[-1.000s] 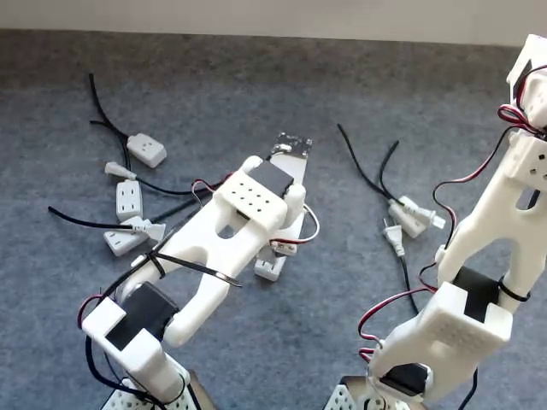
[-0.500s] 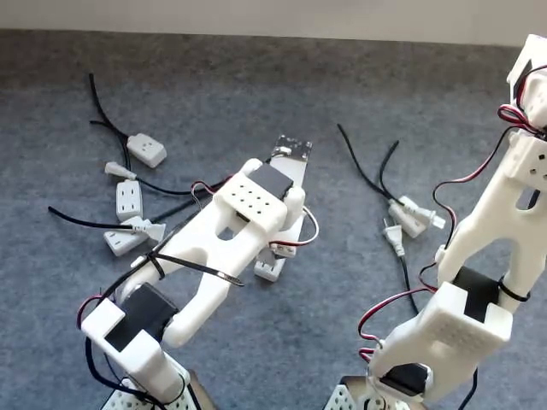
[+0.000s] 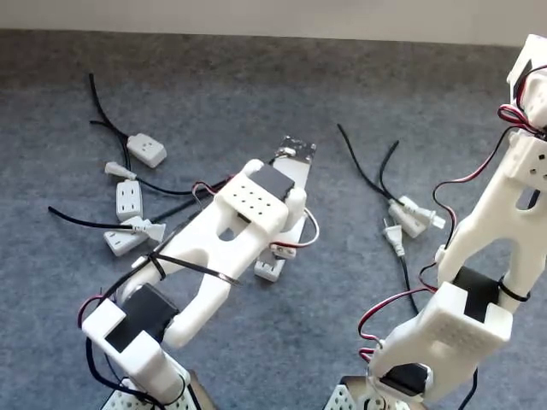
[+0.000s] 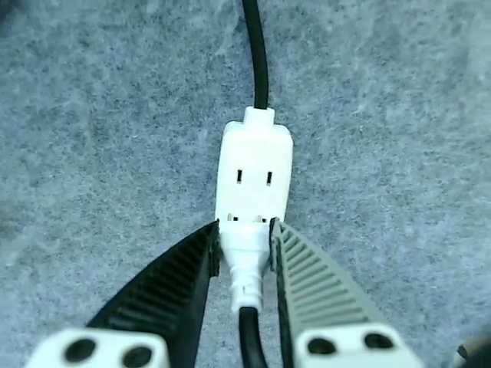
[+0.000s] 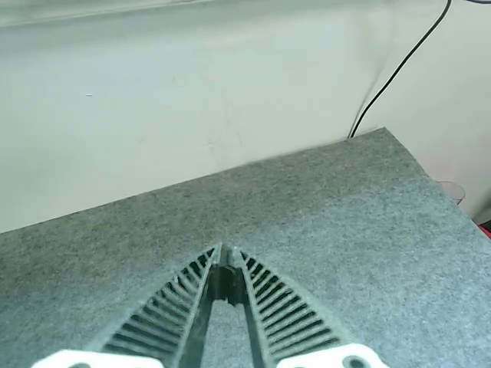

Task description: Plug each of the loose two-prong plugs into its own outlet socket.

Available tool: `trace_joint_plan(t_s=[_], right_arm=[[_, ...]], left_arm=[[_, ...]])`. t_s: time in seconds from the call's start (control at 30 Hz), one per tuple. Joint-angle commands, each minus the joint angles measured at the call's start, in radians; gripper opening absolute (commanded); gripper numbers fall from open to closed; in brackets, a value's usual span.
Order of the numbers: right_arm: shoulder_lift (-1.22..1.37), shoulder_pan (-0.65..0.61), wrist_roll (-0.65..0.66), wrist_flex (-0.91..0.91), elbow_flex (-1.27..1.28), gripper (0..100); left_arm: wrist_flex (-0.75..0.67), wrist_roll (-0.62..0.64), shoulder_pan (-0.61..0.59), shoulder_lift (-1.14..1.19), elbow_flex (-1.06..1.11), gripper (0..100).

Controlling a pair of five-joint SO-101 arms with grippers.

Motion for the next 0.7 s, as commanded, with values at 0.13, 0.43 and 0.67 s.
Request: trace_joint_plan(t_s=[0.13,0.43,0.67], right_arm=[[-0.016,-0.016,-0.002,-0.024,-0.039,0.9],[-0.016,-0.018,-0.002,-0.024,-0.039,0.9],[-0.015,-0.018,-0.002,-0.024,-0.039,0.9]], left_arm=[[-0.006,0.002,0.035,-0.053,-0.001,1],[-0.008,0.032,0.012,-0.045,0.001,1],[-0.015,0.034,-0.01,-0.042,0.031,1]])
